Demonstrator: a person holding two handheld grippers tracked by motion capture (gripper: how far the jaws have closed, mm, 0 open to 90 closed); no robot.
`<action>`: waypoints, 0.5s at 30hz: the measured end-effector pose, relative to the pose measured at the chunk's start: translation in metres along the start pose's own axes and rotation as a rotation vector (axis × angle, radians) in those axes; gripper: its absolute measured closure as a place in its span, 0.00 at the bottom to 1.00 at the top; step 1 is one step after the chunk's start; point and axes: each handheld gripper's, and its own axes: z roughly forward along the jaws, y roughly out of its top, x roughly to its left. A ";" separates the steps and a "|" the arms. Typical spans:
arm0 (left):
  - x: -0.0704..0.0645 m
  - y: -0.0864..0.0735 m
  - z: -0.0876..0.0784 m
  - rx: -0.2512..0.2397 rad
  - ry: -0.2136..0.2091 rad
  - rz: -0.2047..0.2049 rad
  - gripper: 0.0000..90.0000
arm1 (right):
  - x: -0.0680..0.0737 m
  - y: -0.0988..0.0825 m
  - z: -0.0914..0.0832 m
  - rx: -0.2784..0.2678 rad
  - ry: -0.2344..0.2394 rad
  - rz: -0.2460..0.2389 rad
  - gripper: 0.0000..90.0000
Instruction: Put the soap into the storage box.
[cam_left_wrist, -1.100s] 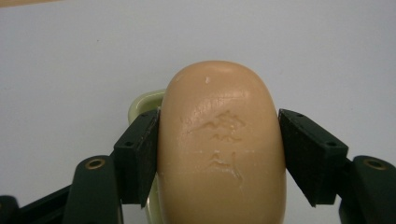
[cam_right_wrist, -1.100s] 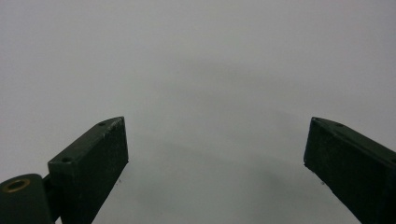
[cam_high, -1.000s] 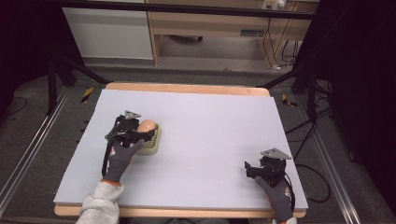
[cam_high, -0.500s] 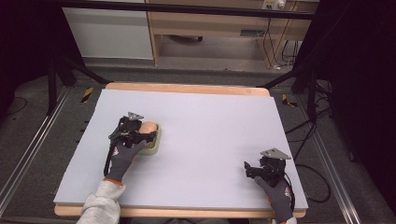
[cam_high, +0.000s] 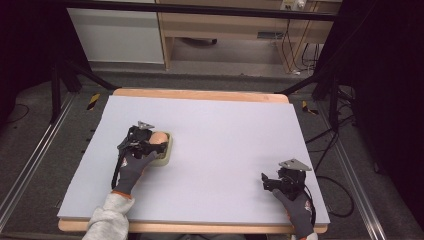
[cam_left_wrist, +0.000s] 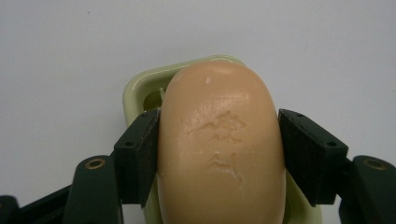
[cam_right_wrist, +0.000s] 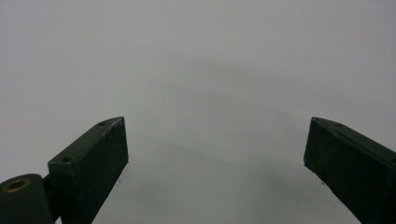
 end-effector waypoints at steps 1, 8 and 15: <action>0.000 0.000 0.000 0.002 0.000 0.001 0.36 | 0.000 0.000 0.000 0.000 0.000 0.000 0.07; -0.002 -0.002 0.005 0.018 0.003 0.013 0.36 | 0.000 0.000 0.000 0.001 0.001 0.000 0.07; -0.002 -0.002 0.006 0.020 0.002 0.009 0.36 | 0.000 0.000 0.000 0.001 -0.002 -0.003 0.07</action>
